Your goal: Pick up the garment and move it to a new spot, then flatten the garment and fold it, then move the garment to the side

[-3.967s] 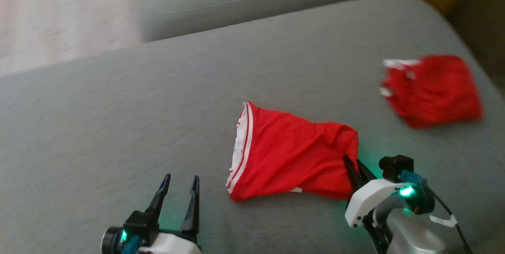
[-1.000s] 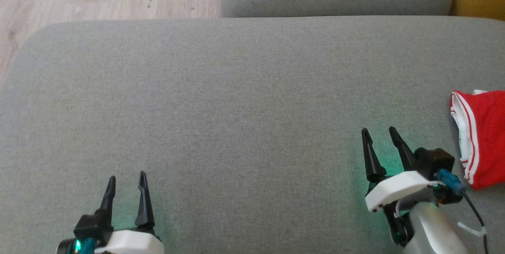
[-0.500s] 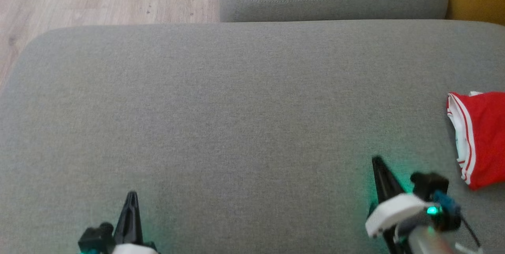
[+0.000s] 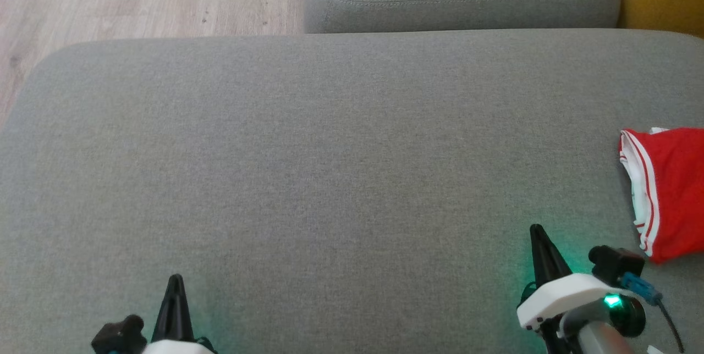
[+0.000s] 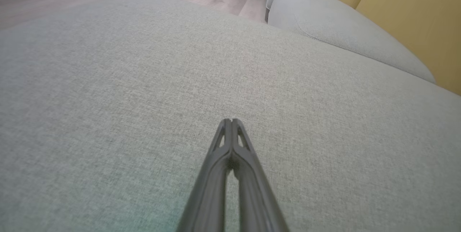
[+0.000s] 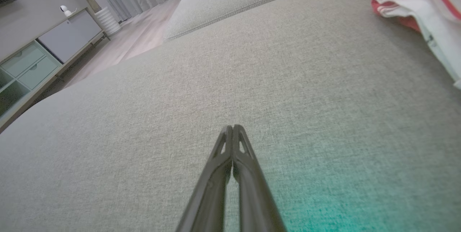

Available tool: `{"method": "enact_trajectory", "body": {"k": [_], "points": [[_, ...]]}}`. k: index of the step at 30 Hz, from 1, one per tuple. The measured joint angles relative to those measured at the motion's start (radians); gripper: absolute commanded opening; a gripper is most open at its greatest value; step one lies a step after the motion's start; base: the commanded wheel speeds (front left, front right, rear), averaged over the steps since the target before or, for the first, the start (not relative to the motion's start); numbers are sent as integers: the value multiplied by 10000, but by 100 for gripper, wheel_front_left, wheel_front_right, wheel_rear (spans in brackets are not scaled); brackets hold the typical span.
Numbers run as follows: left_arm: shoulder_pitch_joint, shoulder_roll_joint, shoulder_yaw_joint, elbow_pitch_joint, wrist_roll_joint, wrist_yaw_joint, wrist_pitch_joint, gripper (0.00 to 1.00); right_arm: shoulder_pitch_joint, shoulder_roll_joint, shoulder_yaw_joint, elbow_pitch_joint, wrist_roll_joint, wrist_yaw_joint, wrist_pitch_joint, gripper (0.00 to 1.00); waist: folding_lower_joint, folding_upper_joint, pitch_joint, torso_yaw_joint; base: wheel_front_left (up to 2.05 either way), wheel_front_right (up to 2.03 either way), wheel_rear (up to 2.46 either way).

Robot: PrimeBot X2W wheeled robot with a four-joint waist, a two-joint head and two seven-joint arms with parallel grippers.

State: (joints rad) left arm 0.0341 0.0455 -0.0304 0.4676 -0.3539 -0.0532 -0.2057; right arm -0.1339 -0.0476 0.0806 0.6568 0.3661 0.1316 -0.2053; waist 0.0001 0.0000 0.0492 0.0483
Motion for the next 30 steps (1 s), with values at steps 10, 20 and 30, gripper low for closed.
{"method": "enact_trajectory", "body": {"k": [10,20,30], "points": [[-69,0,50,-196,-1116,-84,276,0,8,0,-224,-334,1108,0,272,0,0,0,-41,-44,0,0,0],[-81,0,226,-330,-2238,-102,562,0,14,0,-374,-669,2215,0,556,0,0,0,-82,-87,0,0,0],[-124,0,295,-516,-3354,-184,826,0,23,2,-585,-993,3306,0,825,0,0,0,-123,-131,0,0,0]]}}
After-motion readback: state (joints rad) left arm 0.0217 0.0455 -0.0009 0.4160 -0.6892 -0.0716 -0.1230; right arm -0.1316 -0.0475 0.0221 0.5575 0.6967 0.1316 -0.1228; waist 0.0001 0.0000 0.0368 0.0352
